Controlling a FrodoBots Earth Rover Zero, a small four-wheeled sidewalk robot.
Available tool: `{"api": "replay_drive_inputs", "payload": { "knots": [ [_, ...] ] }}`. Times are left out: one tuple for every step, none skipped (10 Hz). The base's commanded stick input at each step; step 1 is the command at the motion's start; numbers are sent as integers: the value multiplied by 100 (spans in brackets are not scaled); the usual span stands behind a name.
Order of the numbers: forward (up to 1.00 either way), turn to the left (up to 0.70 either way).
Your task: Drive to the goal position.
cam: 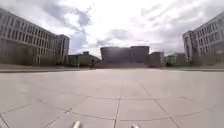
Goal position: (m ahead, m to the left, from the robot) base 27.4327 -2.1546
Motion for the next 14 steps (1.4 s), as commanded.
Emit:
{"api": "replay_drive_inputs", "payload": {
  "knots": [
    [70, 0],
    [70, 0],
    [70, 0],
    [70, 0],
    [70, 0],
    [70, 0],
    [70, 0],
    [70, 0],
    [70, 0],
    [70, 0],
    [70, 0],
    [70, 0],
    [70, 0],
    [70, 0]
  ]
}}
